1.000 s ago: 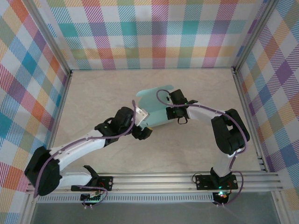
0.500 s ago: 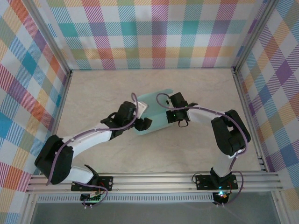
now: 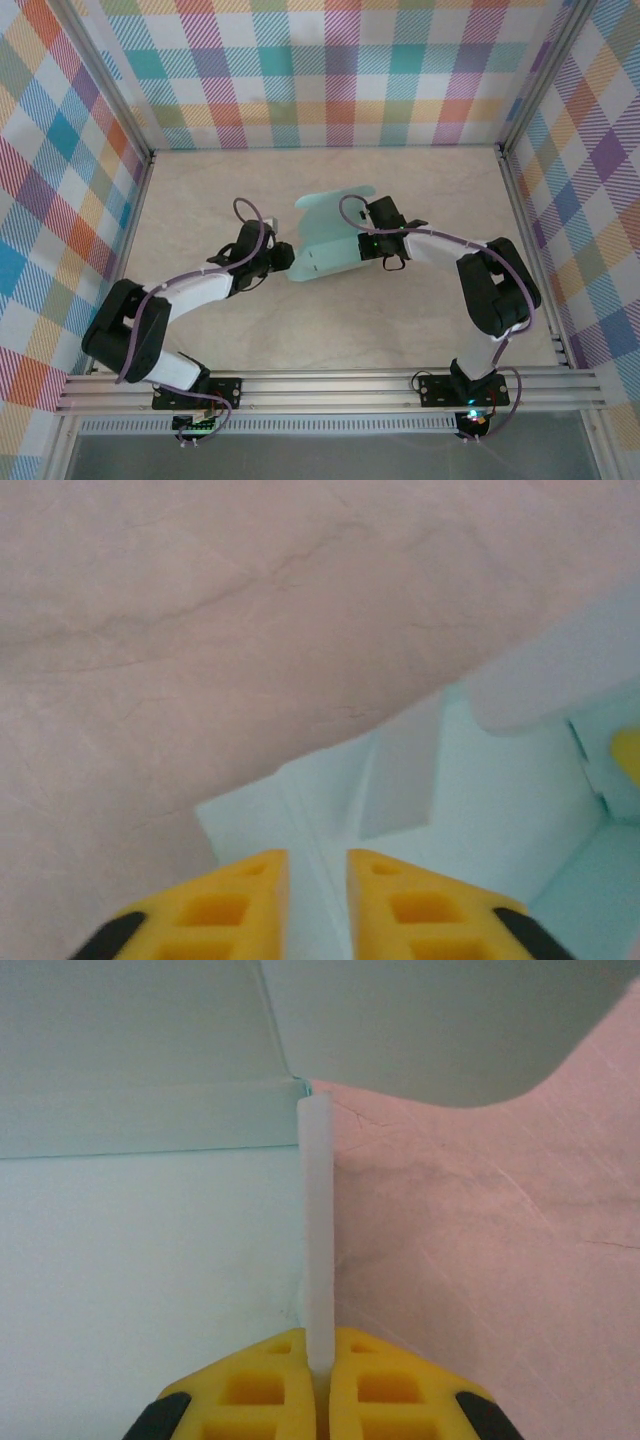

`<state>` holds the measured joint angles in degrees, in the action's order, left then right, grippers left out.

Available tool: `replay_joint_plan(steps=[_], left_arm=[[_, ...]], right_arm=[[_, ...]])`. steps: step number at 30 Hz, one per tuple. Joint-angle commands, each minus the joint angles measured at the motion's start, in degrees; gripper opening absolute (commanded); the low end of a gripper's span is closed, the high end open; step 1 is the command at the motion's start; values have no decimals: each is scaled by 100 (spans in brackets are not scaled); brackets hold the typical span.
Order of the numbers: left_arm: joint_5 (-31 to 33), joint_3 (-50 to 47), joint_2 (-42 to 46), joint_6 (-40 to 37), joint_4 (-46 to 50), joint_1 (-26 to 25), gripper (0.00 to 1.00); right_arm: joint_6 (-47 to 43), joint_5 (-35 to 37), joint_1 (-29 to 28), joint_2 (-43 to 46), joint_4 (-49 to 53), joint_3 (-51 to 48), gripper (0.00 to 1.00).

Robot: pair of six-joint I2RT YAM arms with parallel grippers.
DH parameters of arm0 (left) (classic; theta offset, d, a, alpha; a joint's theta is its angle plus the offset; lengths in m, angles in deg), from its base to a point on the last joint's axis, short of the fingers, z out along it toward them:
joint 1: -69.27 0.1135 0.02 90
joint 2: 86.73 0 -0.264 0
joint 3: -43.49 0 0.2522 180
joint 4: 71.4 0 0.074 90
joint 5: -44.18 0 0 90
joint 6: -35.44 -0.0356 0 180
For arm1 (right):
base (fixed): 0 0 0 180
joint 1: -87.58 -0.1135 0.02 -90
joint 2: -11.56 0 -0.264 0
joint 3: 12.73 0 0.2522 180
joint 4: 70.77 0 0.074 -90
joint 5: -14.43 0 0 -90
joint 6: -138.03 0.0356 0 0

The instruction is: Fold the paper box

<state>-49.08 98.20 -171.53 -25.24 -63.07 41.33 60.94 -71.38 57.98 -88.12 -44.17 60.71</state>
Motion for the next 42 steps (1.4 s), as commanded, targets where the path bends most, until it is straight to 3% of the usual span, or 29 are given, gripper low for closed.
replay_joint_plan(steps=[1, 11, 20, 31, 35, 42], left_arm=[[139, 483, -311, 474, 316, 46, 12], [-599, 875, -954, 552, 95, 43, 8], [-1133, 839, -1347, 1602, -914, 43, 9], [-930, 1046, -1779, 2890, -1434, 72, 9], [-531, 1103, -1438, 2260, -677, 74, 12], [654, 690, -61, 1320, 823, 61, 16]], right_arm=[[88, -192, 23, 190, -106, -52, 0], [130, -373, 25, 144, -132, -27, 0], [412, -882, 12, 26, -405, -46, 0], [299, -1162, -83, 203, -422, -322, 0], [318, -781, -64, 291, -333, -369, 0], [416, -564, -3, 244, -271, -225, 0]])
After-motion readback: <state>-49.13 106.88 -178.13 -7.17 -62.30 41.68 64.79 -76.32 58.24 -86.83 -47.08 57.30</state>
